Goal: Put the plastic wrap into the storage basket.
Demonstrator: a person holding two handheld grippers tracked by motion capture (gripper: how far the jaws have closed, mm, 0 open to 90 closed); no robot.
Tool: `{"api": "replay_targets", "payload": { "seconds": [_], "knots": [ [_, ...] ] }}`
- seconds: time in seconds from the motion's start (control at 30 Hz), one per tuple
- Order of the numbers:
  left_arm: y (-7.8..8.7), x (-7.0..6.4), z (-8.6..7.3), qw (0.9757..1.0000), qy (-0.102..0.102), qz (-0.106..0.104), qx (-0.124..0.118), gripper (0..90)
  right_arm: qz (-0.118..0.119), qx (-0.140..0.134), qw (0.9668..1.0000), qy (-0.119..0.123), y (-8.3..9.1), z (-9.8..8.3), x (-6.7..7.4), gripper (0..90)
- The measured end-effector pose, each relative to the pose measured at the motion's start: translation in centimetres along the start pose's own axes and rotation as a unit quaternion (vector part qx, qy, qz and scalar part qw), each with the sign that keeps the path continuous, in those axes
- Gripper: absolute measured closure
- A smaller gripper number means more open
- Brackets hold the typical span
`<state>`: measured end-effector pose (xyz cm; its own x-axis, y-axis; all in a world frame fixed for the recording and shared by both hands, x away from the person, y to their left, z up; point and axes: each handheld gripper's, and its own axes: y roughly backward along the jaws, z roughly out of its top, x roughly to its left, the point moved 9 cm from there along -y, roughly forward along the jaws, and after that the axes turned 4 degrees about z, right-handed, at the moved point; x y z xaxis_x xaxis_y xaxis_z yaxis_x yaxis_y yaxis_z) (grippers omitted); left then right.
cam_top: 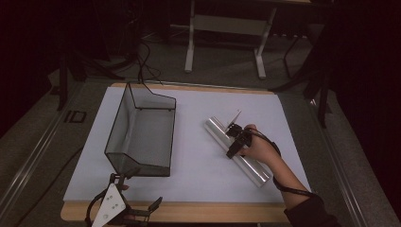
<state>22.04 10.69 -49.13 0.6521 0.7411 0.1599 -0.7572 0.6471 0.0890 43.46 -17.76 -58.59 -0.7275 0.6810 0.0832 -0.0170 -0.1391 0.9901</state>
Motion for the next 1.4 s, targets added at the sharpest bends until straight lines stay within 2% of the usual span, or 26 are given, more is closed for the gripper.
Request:
{"api": "replay_targets", "payload": {
  "seconds": [0.13,0.23,0.33,0.6,0.73,0.9,1.03,1.3,1.4],
  "knots": [
    [0.0,0.0,0.0,1.0000,0.000,0.001,0.000,0.1,-0.011,0.014,0.9998,0.005,-0.2,0.0,0.1,28.6],
    [0.0,-0.1,-0.1,1.0000,0.000,0.000,0.002,0.2,-0.017,0.029,0.9994,-0.012,-0.4,0.0,0.2,29.6],
    [0.0,-0.1,-0.1,1.0000,-0.002,0.001,0.002,0.1,-0.027,0.042,0.9987,-0.014,-0.4,0.1,0.3,30.0],
    [0.0,0.1,-0.1,1.0000,0.000,0.004,0.002,0.2,-0.039,0.047,0.9972,-0.043,-0.3,0.1,0.4,31.8],
    [-0.1,0.1,-0.2,1.0000,-0.003,0.005,0.006,0.1,-0.023,0.053,0.9969,-0.054,-0.1,0.0,0.4,31.9],
    [-0.2,0.1,-0.3,1.0000,-0.002,0.006,0.007,0.2,-0.024,0.039,0.9963,-0.072,1.2,0.1,-0.1,32.0],
    [-0.2,0.1,-0.3,0.9999,-0.003,0.007,0.009,0.1,-0.020,0.041,0.9961,-0.075,2.4,-0.1,-0.4,32.1],
    [-0.2,0.1,-0.2,0.9999,-0.005,0.009,0.007,0.2,-0.014,0.008,0.9952,-0.096,4.9,0.6,-0.8,32.1],
    [-0.2,0.1,-0.2,0.9999,-0.003,0.008,0.007,0.2,-0.015,0.011,0.9949,-0.099,5.7,0.8,-0.8,32.1]
  ]
}}
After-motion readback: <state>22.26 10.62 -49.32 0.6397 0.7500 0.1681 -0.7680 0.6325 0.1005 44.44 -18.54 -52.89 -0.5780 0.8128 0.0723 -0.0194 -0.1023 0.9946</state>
